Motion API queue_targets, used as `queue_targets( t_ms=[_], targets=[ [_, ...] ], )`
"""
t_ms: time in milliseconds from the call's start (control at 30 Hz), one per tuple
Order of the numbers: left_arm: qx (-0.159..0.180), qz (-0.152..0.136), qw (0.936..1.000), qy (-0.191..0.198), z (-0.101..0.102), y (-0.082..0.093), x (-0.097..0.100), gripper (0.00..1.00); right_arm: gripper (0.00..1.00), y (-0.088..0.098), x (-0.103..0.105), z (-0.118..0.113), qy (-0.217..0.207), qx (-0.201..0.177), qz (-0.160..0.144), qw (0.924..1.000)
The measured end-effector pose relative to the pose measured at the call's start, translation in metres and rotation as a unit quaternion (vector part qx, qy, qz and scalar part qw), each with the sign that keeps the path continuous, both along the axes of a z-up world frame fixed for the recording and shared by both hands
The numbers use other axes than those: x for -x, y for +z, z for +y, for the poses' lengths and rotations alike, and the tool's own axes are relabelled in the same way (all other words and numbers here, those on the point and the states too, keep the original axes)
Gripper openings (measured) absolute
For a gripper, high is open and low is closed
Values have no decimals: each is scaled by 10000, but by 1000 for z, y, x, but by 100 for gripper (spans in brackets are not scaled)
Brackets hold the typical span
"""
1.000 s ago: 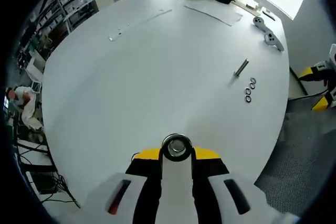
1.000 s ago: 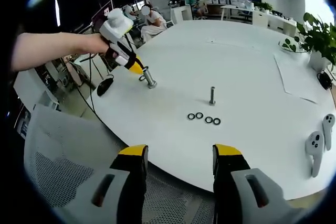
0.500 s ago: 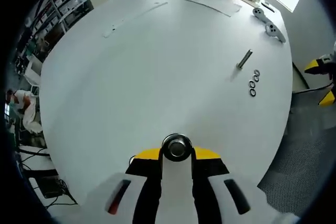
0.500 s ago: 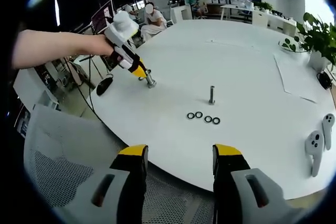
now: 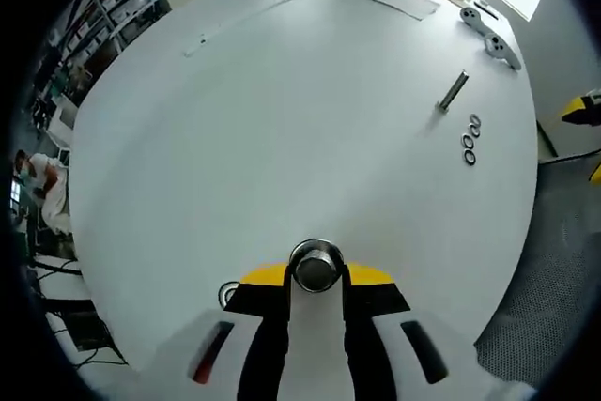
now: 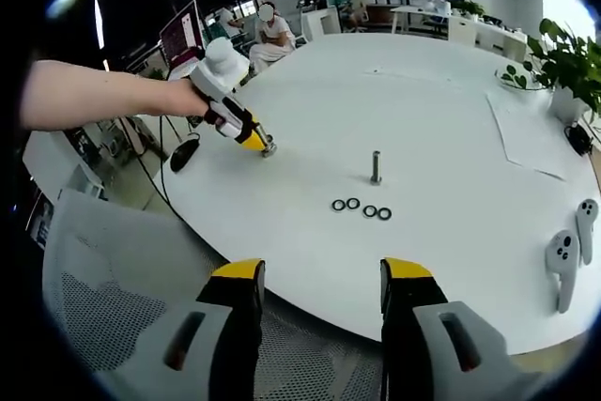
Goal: Place the washer onto the threaded stud by aligning its center hole with the stud, sliding it down to the base, and recovering from edge contact or off-axis alignment until the washer reaches the visible bottom stop.
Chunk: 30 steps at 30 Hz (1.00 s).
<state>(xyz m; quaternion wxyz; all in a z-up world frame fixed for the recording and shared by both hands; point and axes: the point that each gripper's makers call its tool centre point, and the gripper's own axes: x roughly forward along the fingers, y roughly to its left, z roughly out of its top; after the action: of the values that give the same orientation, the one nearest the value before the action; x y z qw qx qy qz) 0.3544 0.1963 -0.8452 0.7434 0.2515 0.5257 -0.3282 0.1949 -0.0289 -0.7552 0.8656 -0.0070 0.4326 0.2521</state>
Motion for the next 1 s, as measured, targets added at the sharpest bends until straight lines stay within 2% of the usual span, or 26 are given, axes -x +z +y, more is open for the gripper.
queue_targets(
  t_ms=[533, 700, 867, 933, 1000],
  targets=[
    [37, -36, 10000, 51, 0, -7, -3, 19, 52, -1, 0, -1, -24, 1, 25, 10000],
    [161, -118, 9997, 124, 0, -8, -3, 20, 52, -2, 1, -1, -6, 21, 40, 10000],
    [43, -247, 9997, 7, 7, -8, -2, 24, 52, -1, 0, 0, -7, 18, 24, 10000],
    [146, -195, 9997, 25, 7, -6, 1, 23, 52, -1, 0, 0, -5, 14, 25, 10000],
    [159, -326, 9993, -18, 10, -3, -1, 23, 52, -1, 0, 0, -7, 15, 20, 10000]
  ],
)
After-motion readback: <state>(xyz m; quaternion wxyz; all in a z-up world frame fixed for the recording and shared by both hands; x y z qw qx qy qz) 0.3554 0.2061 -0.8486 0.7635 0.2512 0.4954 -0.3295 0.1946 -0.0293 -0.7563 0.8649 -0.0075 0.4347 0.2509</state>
